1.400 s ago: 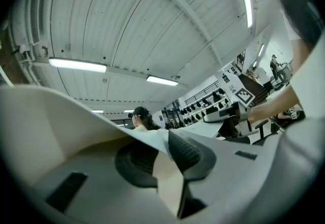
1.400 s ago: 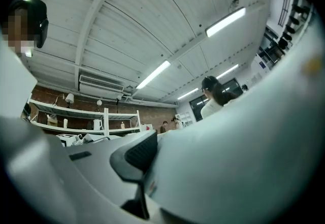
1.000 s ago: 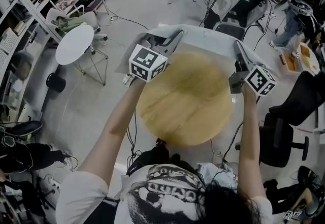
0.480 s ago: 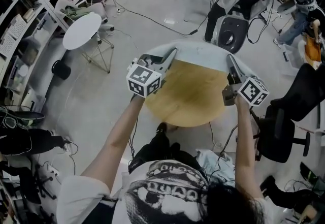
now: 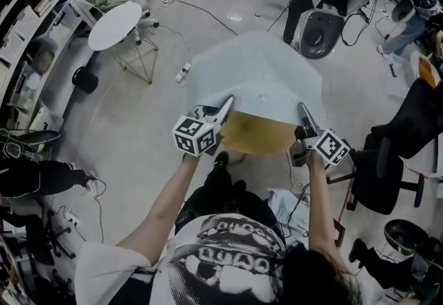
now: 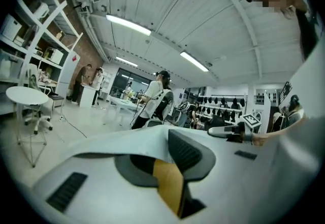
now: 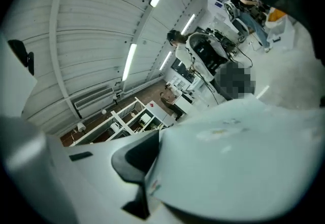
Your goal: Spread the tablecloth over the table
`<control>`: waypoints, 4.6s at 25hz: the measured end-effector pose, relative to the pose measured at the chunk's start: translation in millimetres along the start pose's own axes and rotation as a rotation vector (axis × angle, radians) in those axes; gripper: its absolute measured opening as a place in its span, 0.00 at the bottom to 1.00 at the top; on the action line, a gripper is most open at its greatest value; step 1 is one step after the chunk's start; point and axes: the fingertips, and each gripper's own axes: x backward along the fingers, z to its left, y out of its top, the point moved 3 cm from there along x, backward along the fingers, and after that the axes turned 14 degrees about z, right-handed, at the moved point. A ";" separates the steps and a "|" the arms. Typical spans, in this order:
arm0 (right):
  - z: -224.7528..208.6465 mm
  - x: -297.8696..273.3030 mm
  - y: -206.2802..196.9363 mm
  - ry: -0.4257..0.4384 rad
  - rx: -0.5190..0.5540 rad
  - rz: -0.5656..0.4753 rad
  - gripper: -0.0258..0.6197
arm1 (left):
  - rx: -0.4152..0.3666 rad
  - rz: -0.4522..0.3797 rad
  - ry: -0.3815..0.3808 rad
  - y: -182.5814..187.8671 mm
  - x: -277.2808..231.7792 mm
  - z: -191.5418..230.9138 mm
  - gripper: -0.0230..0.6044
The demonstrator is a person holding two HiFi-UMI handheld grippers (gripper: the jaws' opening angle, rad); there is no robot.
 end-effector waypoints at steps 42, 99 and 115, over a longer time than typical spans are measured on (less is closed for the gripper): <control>-126.3 50.8 -238.4 -0.239 -0.434 0.216 0.08 | 0.378 0.471 0.103 -283.0 24.9 -17.5 0.14; 271.7 39.4 -370.3 0.067 0.380 0.357 0.14 | 0.029 0.200 0.100 -223.2 364.0 -61.3 0.23; 326.0 64.0 -369.2 0.154 0.558 0.327 0.02 | -0.025 0.104 0.129 -191.6 404.9 -92.6 0.07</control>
